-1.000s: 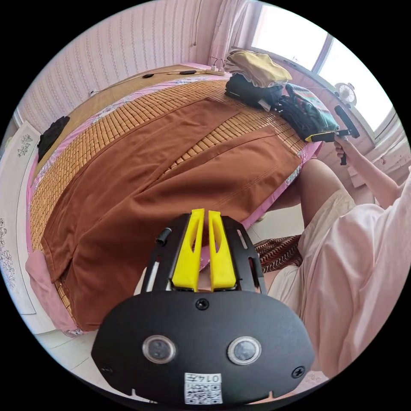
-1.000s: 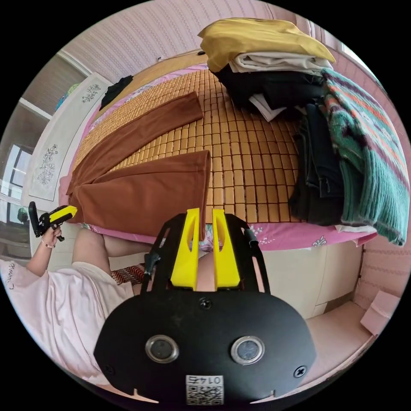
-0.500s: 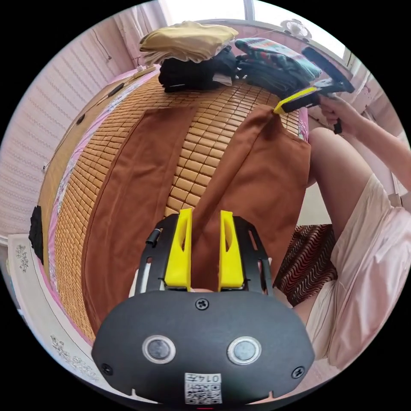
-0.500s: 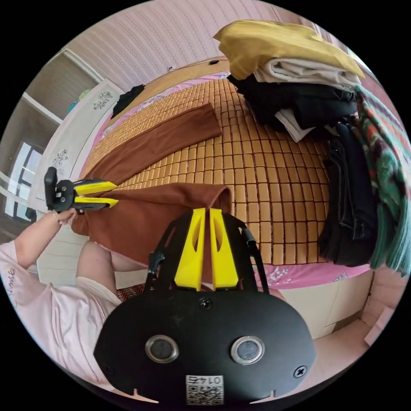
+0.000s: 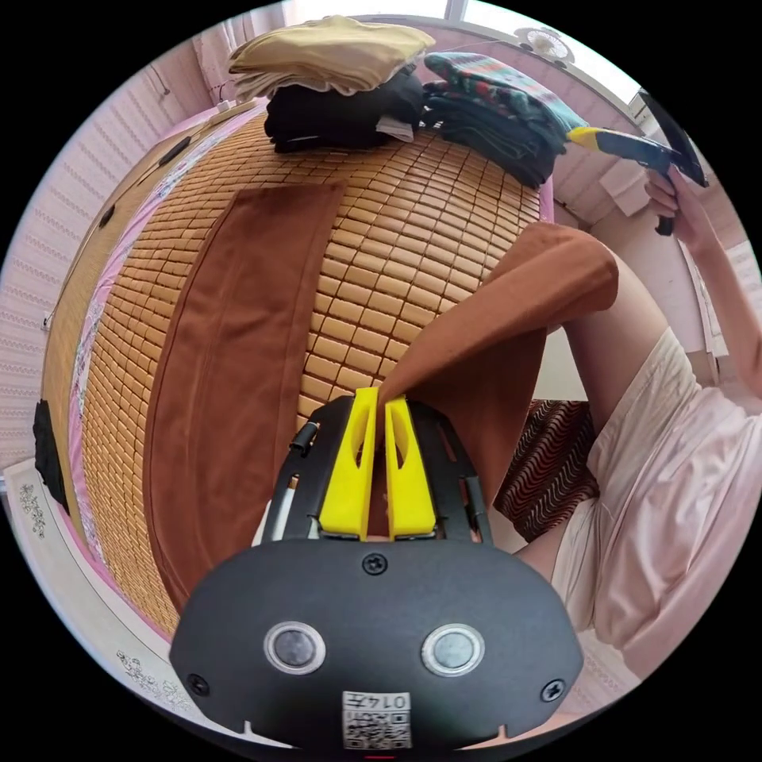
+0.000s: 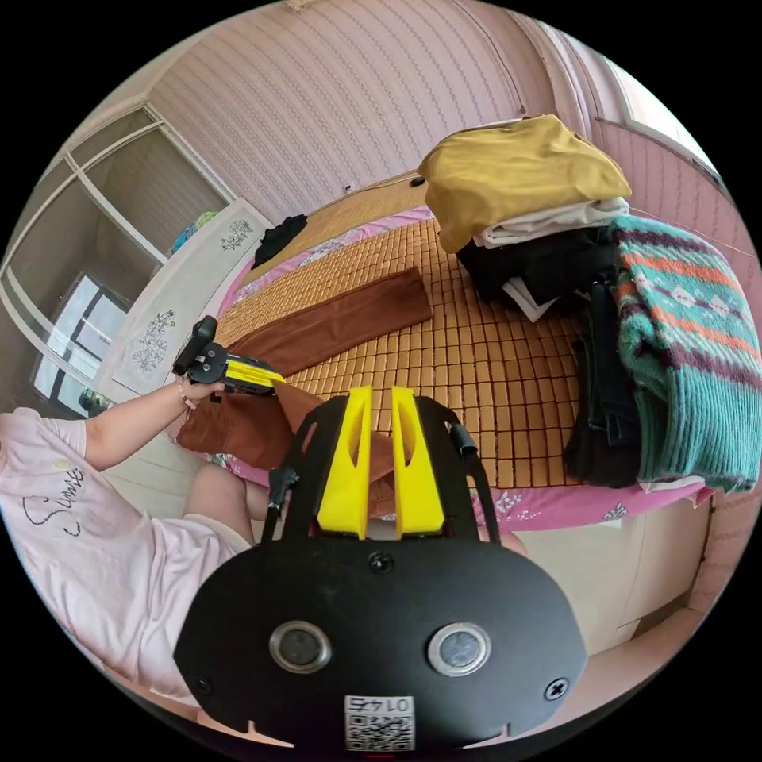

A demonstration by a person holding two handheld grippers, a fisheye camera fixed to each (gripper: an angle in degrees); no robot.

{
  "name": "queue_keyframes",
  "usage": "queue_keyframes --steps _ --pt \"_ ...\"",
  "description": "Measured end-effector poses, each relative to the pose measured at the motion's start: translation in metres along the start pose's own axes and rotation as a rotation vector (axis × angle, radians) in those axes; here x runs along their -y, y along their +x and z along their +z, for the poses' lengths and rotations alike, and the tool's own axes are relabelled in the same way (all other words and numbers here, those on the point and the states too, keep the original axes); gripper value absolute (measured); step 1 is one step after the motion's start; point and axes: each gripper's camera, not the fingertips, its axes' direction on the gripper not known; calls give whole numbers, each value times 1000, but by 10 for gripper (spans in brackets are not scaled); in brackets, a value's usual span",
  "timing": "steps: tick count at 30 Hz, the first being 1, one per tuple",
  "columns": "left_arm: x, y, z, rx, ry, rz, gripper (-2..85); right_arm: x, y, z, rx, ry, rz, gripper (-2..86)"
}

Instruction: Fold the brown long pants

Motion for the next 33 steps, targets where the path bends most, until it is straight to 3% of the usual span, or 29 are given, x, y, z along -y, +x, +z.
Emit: queue_keyframes --steps 5,10,13,17,26,28,30,33 --pt "4 -7 5 -2 -2 -16 -8 -31 -7 45 -27 -160 6 173" --pt "2 -5 7 18 2 -22 -8 -58 -11 102 127 -358 80 182" --pt "-2 -7 4 18 11 -40 -8 -59 -24 128 61 -470 61 156" --pt "-10 -8 2 23 29 -61 -8 -50 -27 155 25 -553 3 53" --pt "-53 -1 -43 -10 100 74 13 2 -16 20 372 -199 -79 12" --pt "-47 -15 -44 31 95 -7 55 39 -3 25 276 -158 -84 16" --pt "-47 -30 -40 61 85 -108 71 77 22 62 47 -175 -18 26" --pt "-71 -43 -47 97 76 -205 75 83 39 101 -96 -224 33 61"
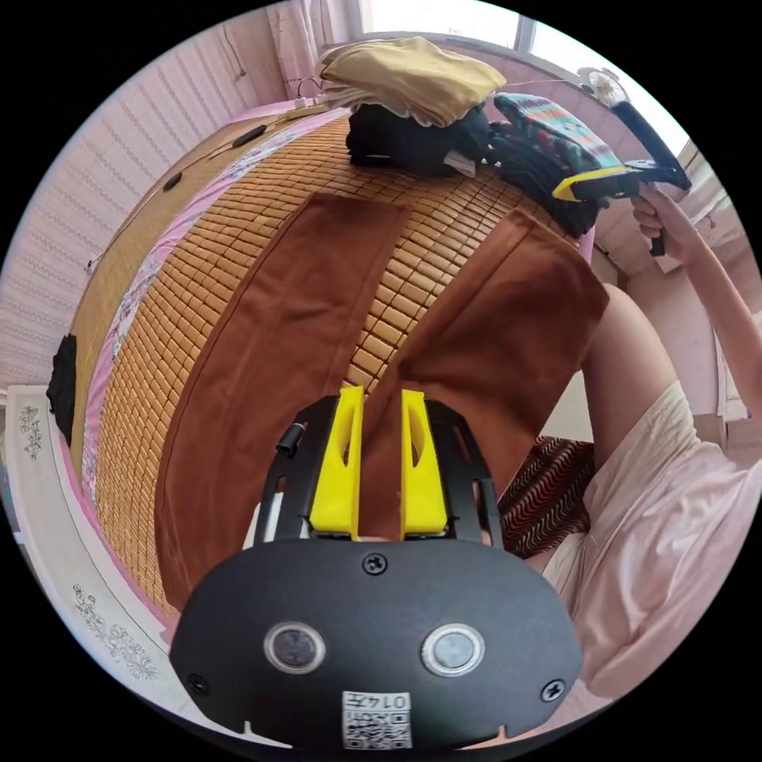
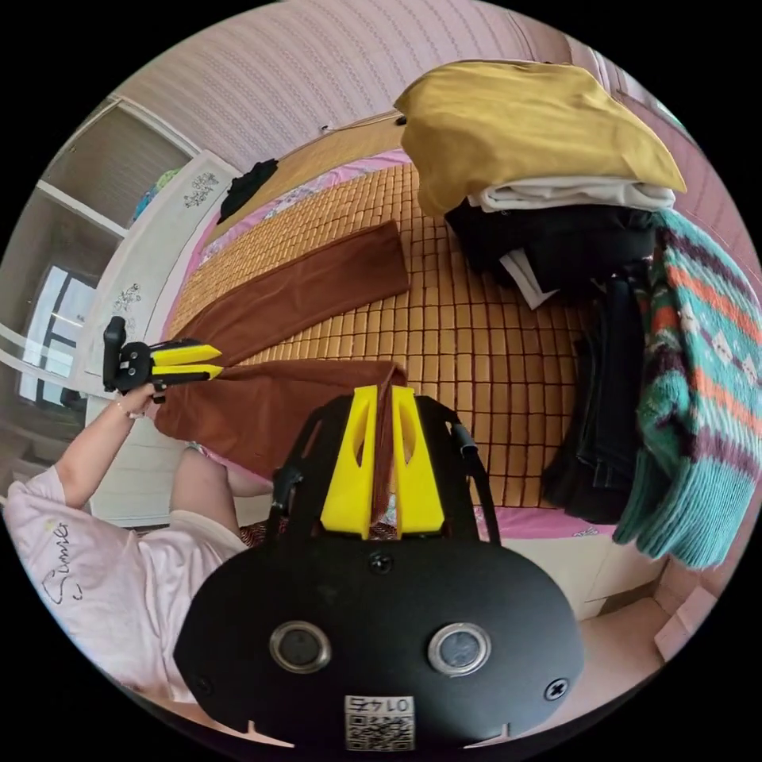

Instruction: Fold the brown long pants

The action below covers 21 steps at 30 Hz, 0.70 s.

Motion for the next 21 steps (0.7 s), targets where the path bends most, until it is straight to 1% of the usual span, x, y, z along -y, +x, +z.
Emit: queue_keyframes --steps 3,5,8,10,12,14,16,18,21 --pt "-48 -5 -19 13 39 -28 69 -21 0 33 42 -53 12 97" --pt "-83 -5 -22 -9 26 -60 67 -38 0 55 46 -104 28 113" --pt "-140 -7 -12 -45 -27 -163 66 -57 -3 93 24 -230 53 121" --pt "-182 -14 0 -122 -57 -289 66 -61 -9 114 39 -303 49 111" --pt "-208 -19 7 -175 -62 -375 65 -59 -24 124 -54 -313 19 71" --pt "-231 -23 7 -183 -48 -440 65 -55 -32 128 -87 -331 -10 30" --pt "-259 -33 4 -177 -45 -512 64 -51 -39 120 -70 -310 -33 16" --pt "-281 -42 -2 -163 -33 -567 64 -49 -44 98 -27 -243 -56 8" --pt "-326 -61 -9 -167 4 -704 65 -47 -39 82 29 -182 -26 5"
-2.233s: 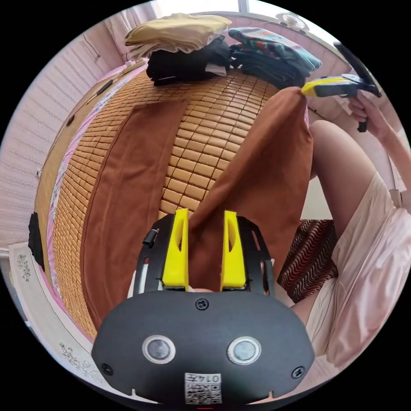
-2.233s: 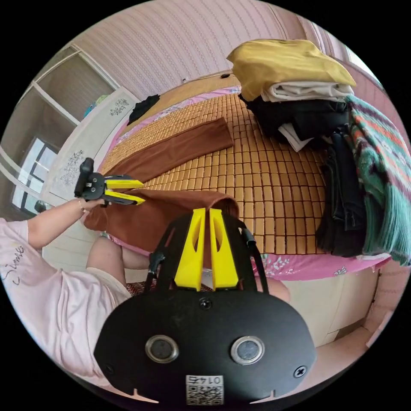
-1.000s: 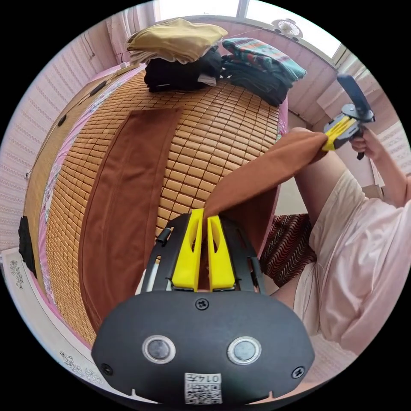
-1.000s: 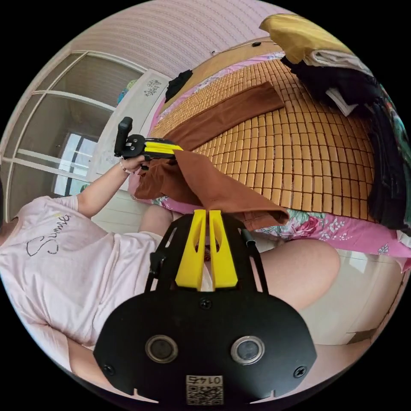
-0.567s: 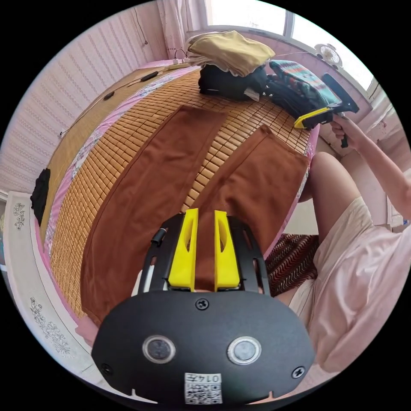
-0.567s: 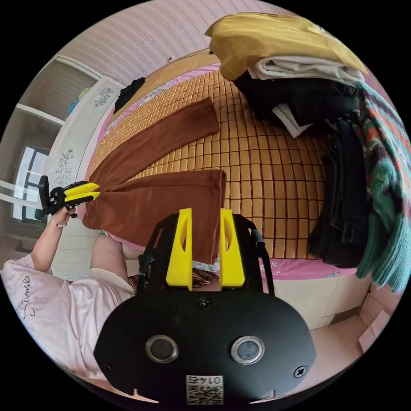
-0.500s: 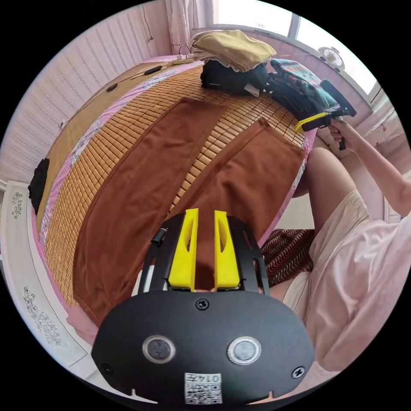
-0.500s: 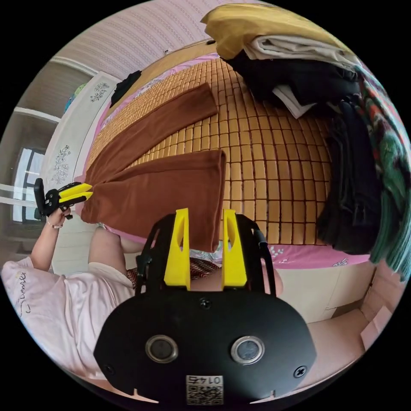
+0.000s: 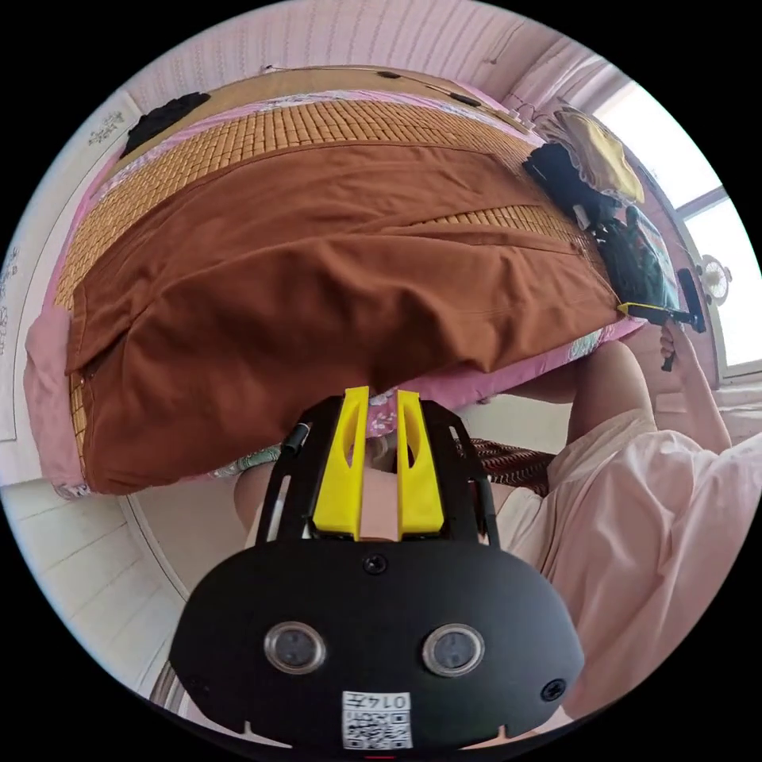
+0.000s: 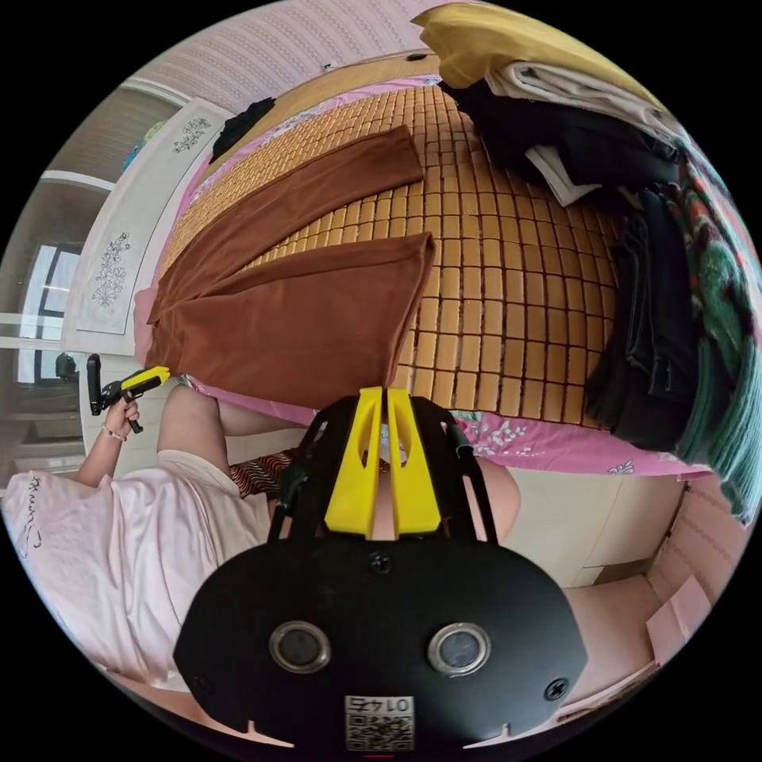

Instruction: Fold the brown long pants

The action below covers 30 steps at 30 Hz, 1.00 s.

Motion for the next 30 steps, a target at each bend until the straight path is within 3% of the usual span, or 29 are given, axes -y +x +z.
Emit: queue_keyframes --steps 6,9,15,20,23,28,30 --pt "-44 -88 -10 -182 78 -284 82 12 -10 18 -65 -33 17 3" --pt "-58 -115 -18 -114 63 -314 83 14 -25 16 -136 -64 -16 3" --pt "-85 -158 -20 -144 54 -401 82 18 -33 65 -241 -246 10 0" --pt "-95 -172 -27 -159 86 -412 75 37 -75 53 -406 -139 -40 -1" --pt "-83 -159 -40 -169 129 -307 64 63 -108 51 -406 -53 -124 7" --pt "-7 -77 -45 -26 115 76 57 111 -159 87 -400 -33 -255 33" --pt "21 -58 -39 5 113 141 55 129 -171 107 -400 -37 -263 25"
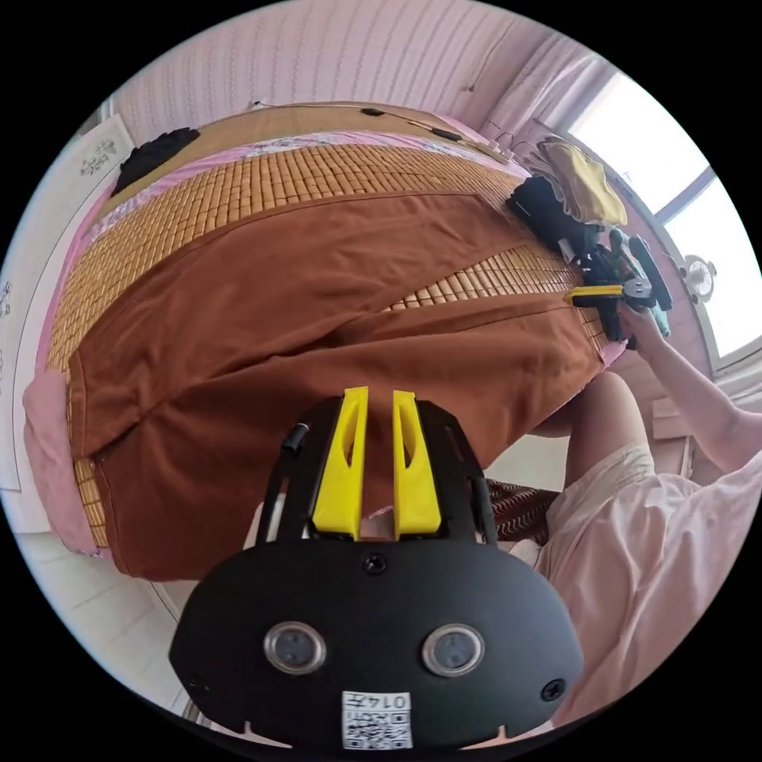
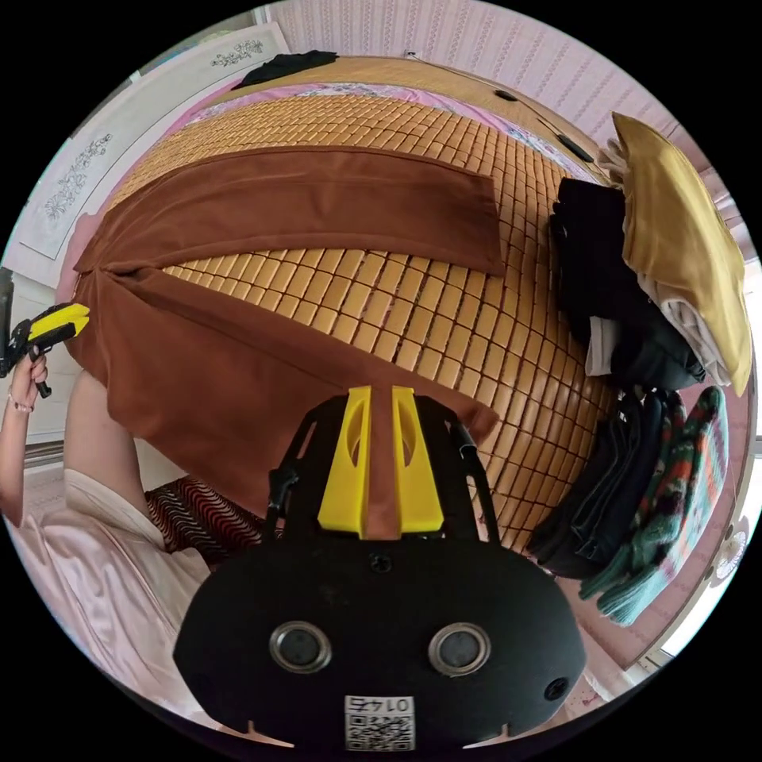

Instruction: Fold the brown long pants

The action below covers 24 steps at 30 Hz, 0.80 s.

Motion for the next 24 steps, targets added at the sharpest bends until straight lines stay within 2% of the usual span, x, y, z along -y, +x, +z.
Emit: queue_keyframes --steps 4,7,8,10,12,13,19,22,24 --pt "50 18 40 102 -110 95 36 16 -5 30 -44 -75 25 -1" --pt "57 20 79 150 -270 148 1 12 -5 32 -40 -44 13 -5" --pt "56 19 81 149 -270 148 -1 10 -4 31 -38 -33 1 -5" --pt "55 13 75 171 -217 133 -7 7 -3 30 -57 -12 -12 -5" --pt "52 5 73 155 -183 100 -9 5 3 34 -249 -18 55 -4" --pt "49 -2 73 134 -182 77 -9 5 6 36 -255 -20 61 -4" --pt "15 -52 50 -44 -95 -87 -10 1 33 28 -156 -11 94 -5" --pt "-33 -82 9 -133 61 -184 -9 -28 55 -1 -15 105 166 -5" --pt "-74 -108 -15 -148 136 -273 -8 -66 75 -20 163 184 199 0"
